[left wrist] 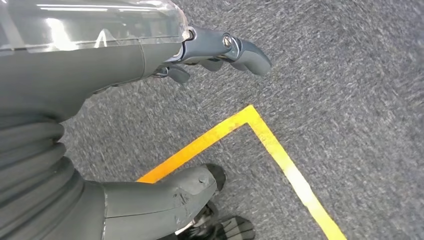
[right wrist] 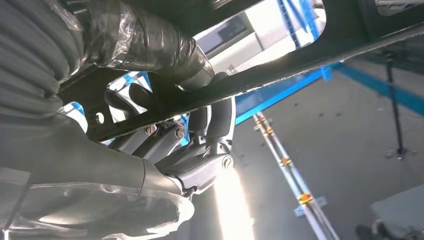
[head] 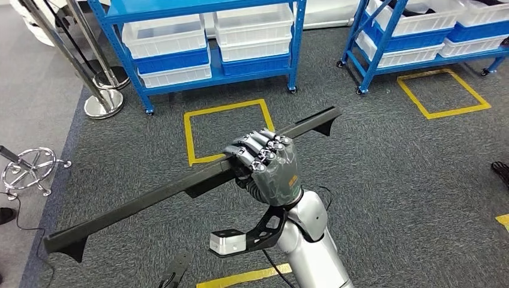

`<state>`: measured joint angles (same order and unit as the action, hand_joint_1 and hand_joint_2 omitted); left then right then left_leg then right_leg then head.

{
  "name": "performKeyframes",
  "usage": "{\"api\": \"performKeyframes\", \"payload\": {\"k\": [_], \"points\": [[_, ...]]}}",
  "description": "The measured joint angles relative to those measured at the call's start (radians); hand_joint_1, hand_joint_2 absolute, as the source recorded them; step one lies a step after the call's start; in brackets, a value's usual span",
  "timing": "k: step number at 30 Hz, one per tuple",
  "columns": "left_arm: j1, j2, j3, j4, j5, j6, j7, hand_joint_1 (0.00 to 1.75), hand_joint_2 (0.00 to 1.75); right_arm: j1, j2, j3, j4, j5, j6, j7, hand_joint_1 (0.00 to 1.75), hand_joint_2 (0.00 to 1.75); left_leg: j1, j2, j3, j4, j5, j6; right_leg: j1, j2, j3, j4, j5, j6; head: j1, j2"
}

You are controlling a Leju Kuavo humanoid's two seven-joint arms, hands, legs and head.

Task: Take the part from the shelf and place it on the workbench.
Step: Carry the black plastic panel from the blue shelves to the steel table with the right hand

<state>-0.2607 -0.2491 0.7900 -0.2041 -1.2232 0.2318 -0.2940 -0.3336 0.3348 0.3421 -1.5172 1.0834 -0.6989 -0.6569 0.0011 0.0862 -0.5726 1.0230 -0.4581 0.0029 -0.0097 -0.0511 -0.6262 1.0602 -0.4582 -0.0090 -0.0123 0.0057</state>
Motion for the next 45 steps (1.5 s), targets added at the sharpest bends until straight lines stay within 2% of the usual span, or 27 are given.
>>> {"api": "performKeyframes", "payload": {"k": [1, 3, 6, 8, 9, 10, 12, 14, 16, 18, 20, 22, 23, 24, 26, 28, 29, 32, 34, 36, 37, 38, 39, 41, 42, 43, 45], "points": [[0.000, 0.000, 0.000, 0.000, 0.000, 0.000, 0.000, 0.00, 1.75, 0.000, 0.000, 0.000, 0.000, 0.000, 0.000, 0.000, 1.75, 1.75, 0.001, 0.005, -0.001, 0.001, -0.003, -0.004, 0.000, 0.010, -0.002, 0.000, 0.002, -0.006, 0.000, 0.000], [-0.001, 0.000, 0.000, 0.000, 0.000, 0.000, 0.000, 0.00, 1.75, -0.001, 0.000, 0.001, 0.000, 0.000, 0.000, 0.000, 1.75, 1.75, 0.006, -0.015, -0.012, 0.034, -0.032, -0.014, -0.002, 0.028, -0.004, -0.002, 0.007, -0.016, 0.000, 0.000], [0.001, 0.000, 0.000, 0.000, 0.000, 0.000, -0.001, 0.00, 1.75, -0.002, 0.001, 0.004, 0.002, -0.002, 0.000, 0.000, 1.75, 1.75, 0.010, -0.066, -0.089, 0.208, -0.125, -0.022, -0.002, 0.058, -0.010, -0.003, 0.013, -0.025, 0.000, 0.000], [0.004, 0.000, 0.000, 0.000, 0.000, -0.001, -0.001, 0.00, 1.75, -0.002, 0.001, 0.005, 0.006, -0.003, 0.000, 0.000, 1.75, 1.75, 0.010, -0.076, -0.125, 0.281, -0.138, -0.020, 0.001, 0.082, -0.013, -0.003, 0.015, -0.028, 0.000, 0.000], [0.005, 0.000, 0.000, 0.000, 0.000, -0.002, -0.002, 0.00, 1.75, -0.002, 0.001, 0.006, 0.008, -0.004, 0.000, 0.000, 1.75, 1.75, 0.010, -0.079, -0.115, 0.260, -0.115, -0.015, 0.002, 0.095, -0.013, -0.002, 0.016, -0.028, 0.000, 0.000], [0.004, 0.000, 0.000, 0.000, 0.000, -0.002, -0.002, 0.00, 1.75, -0.003, 0.001, 0.006, 0.008, -0.004, 0.000, 0.000, 1.75, 1.75, 0.009, -0.088, -0.088, 0.203, -0.079, -0.008, 0.003, 0.107, -0.012, -0.002, 0.017, -0.027, 0.000, 0.000], [0.002, 0.001, 0.000, 0.000, 0.000, -0.002, -0.002, 0.00, 1.75, -0.006, 0.001, 0.008, 0.008, -0.005, 0.000, 0.001, 1.75, 1.75, 0.007, -0.129, -0.025, 0.070, -0.021, 0.009, 0.002, 0.128, -0.011, -0.003, 0.021, -0.023, 0.001, 0.000], [0.001, 0.003, 0.000, 0.000, 0.000, -0.002, -0.003, 0.00, 1.75, -0.009, 0.001, 0.011, 0.007, -0.005, 0.000, 0.002, 1.75, 1.75, 0.003, -0.155, 0.004, 0.007, -0.008, 0.021, -0.004, 0.146, -0.017, -0.004, 0.028, -0.012, 0.001, 0.000], [-0.001, 0.003, 0.000, 0.000, 0.000, -0.003, -0.003, 0.00, 1.75, -0.010, 0.001, 0.012, 0.007, -0.005, 0.000, 0.003, 1.75, 1.75, 0.002, -0.141, 0.011, -0.009, -0.002, 0.027, -0.008, 0.162, -0.022, -0.010, 0.036, 0.002, 0.000, 0.000], [-0.003, 0.002, 0.000, 0.000, 0.000, -0.003, -0.003, 0.00, 1.75, -0.012, 0.000, 0.012, 0.006, -0.005, 0.000, 0.003, 1.75, 1.75, 0.006, -0.117, 0.022, -0.036, 0.013, 0.032, -0.005, 0.132, -0.033, 0.009, 0.022, 0.009, 0.001, 0.000], [-0.005, 0.002, 0.000, 0.000, -0.001, -0.003, -0.004, 0.00, 1.75, -0.016, -0.001, 0.012, 0.005, -0.006, 0.000, 0.003, 1.75, 1.75, 0.007, -0.092, 0.026, -0.051, 0.022, 0.035, -0.003, 0.081, -0.074, 0.096, -0.033, 0.013, 0.001, 0.000], [-0.004, 0.003, 0.000, 0.000, -0.001, -0.004, -0.003, 0.00, 1.75, -0.016, -0.003, 0.012, 0.006, -0.006, 0.000, 0.005, 1.75, 1.75, 0.007, -0.067, 0.022, -0.049, 0.022, 0.035, -0.006, 0.062, -0.125, 0.205, -0.082, 0.021, 0.002, 0.000], [-0.003, 0.003, 0.000, 0.000, -0.001, -0.005, -0.003, 0.00, 1.75, -0.015, -0.005, 0.012, 0.007, -0.006, 0.000, 0.007, 1.75, 1.75, 0.007, -0.053, 0.019, -0.045, 0.021, 0.034, -0.009, 0.059, -0.135, 0.228, -0.085, 0.025, 0.002, 0.000], [-0.003, 0.002, 0.000, 0.000, -0.002, -0.005, -0.003, 0.00, 1.75, -0.015, -0.007, 0.012, 0.007, -0.007, 0.000, 0.011, 1.75, 1.75, 0.008, -0.041, 0.016, -0.041, 0.019, 0.031, -0.011, 0.054, -0.127, 0.217, -0.071, 0.029, 0.002, 0.000], [-0.003, 0.001, 0.000, 0.000, -0.002, -0.006, -0.002, 0.00, 1.75, -0.016, -0.010, 0.012, 0.007, -0.009, 0.000, 0.018, 1.75, 1.75, 0.009, -0.018, 0.010, -0.024, 0.010, 0.022, -0.013, 0.025, -0.062, 0.107, -0.022, 0.032, 0.002, 0.000], [-0.005, 0.001, 0.000, 0.000, -0.002, -0.006, -0.002, 0.00, 1.75, -0.017, -0.010, 0.013, 0.005, -0.013, 0.000, 0.020, 1.75, 1.75, 0.004, -0.001, 0.004, -0.004, -0.004, 0.009, -0.010, -0.006, -0.013, 0.017, 0.002, 0.024, 0.001, 0.000], [-0.005, 0.002, 0.000, 0.000, -0.002, -0.005, -0.002, 0.00, 1.75, -0.018, -0.011, 0.013, 0.003, -0.015, 0.000, 0.021, 1.75, 1.75, 0.002, 0.007, 0.003, 0.003, -0.009, 0.003, -0.007, -0.011, -0.009, 0.006, -0.001, 0.017, 0.001, 0.000], [-0.006, 0.002, 0.000, 0.000, -0.002, -0.003, -0.002, 0.00, 1.75, -0.017, -0.011, 0.014, -0.002, -0.019, 0.000, 0.020, 1.75, 1.75, 0.006, 0.020, 0.006, 0.009, -0.018, -0.012, -0.005, 0.020, -0.015, 0.008, 0.004, -0.004, 0.001, 0.000], [-0.006, 0.002, 0.000, 0.000, -0.001, -0.002, -0.002, 0.00, 1.75, -0.017, -0.011, 0.014, -0.006, -0.020, 0.000, 0.018, 1.75, 1.75, 0.011, -0.015, -0.013, 0.058, -0.058, -0.021, -0.009, 0.041, -0.017, 0.005, 0.010, -0.014, 0.001, 0.000], [-0.003, 0.002, 0.000, 0.000, -0.001, -0.002, -0.002, 0.00, 1.75, -0.016, -0.010, 0.015, -0.007, -0.020, 0.000, 0.018, 1.75, 1.75, 0.013, -0.061, -0.065, 0.179, -0.127, -0.025, -0.008, 0.061, -0.021, 0.005, 0.014, -0.020, 0.001, 0.000], [-0.001, 0.003, 0.000, 0.000, 0.000, -0.002, -0.002, 0.00, 1.75, -0.015, -0.010, 0.015, -0.007, -0.020, 0.000, 0.017, 1.75, 1.75, 0.013, -0.071, -0.094, 0.241, -0.152, -0.025, -0.006, 0.073, -0.023, 0.005, 0.016, -0.022, 0.001, 0.000], [0.002, 0.003, 0.000, 0.000, 0.000, -0.002, -0.002, 0.00, 1.75, -0.014, -0.010, 0.015, -0.007, -0.020, 0.000, 0.017, 1.75, 1.75, 0.012, -0.075, -0.112, 0.279, -0.159, -0.022, -0.003, 0.086, -0.024, 0.005, 0.017, -0.024, 0.001, 0.000], [0.003, 0.003, 0.000, 0.000, 0.000, -0.001, -0.002, 0.00, 1.75, -0.013, -0.011, 0.015, -0.007, -0.020, 0.000, 0.016, 1.75, 1.75, 0.011, -0.078, -0.114, 0.280, -0.146, -0.018, -0.001, 0.099, -0.025, 0.005, 0.018, -0.024, 0.001, 0.000], [0.003, 0.004, 0.000, 0.000, 0.000, -0.001, -0.003, 0.00, 1.75, -0.012, -0.011, 0.015, -0.008, -0.020, 0.000, 0.014, 1.75, 1.75, 0.007, -0.096, -0.066, 0.175, -0.074, -0.003, 0.002, 0.125, -0.023, 0.005, 0.020, -0.024, 0.001, 0.000], [0.003, 0.005, 0.000, 0.000, 0.000, -0.001, -0.004, 0.00, 1.75, -0.012, -0.011, 0.015, -0.010, -0.020, 0.000, 0.012, 1.75, 1.75, 0.006, -0.119, -0.035, 0.108, -0.045, 0.006, 0.002, 0.135, -0.022, 0.005, 0.021, -0.022, 0.001, 0.000], [0.002, 0.006, 0.000, 0.000, 0.001, 0.000, -0.004, 0.00, 1.75, -0.013, -0.010, 0.015, -0.012, -0.020, 0.000, 0.010, 1.75, 1.75, 0.004, -0.139, -0.011, 0.054, -0.025, 0.014, 0.000, 0.145, -0.023, 0.004, 0.024, -0.019, 0.001, 0.000], [0.000, 0.009, 0.000, 0.000, 0.001, 0.001, -0.006, 0.00, 1.75, -0.013, -0.010, 0.015, -0.015, -0.021, 0.000, 0.007, 1.75, 1.75, 0.000, -0.159, 0.006, 0.012, -0.021, 0.025, -0.008, 0.164, -0.030, 0.001, 0.032, -0.007, 0.001, 0.000]]}}
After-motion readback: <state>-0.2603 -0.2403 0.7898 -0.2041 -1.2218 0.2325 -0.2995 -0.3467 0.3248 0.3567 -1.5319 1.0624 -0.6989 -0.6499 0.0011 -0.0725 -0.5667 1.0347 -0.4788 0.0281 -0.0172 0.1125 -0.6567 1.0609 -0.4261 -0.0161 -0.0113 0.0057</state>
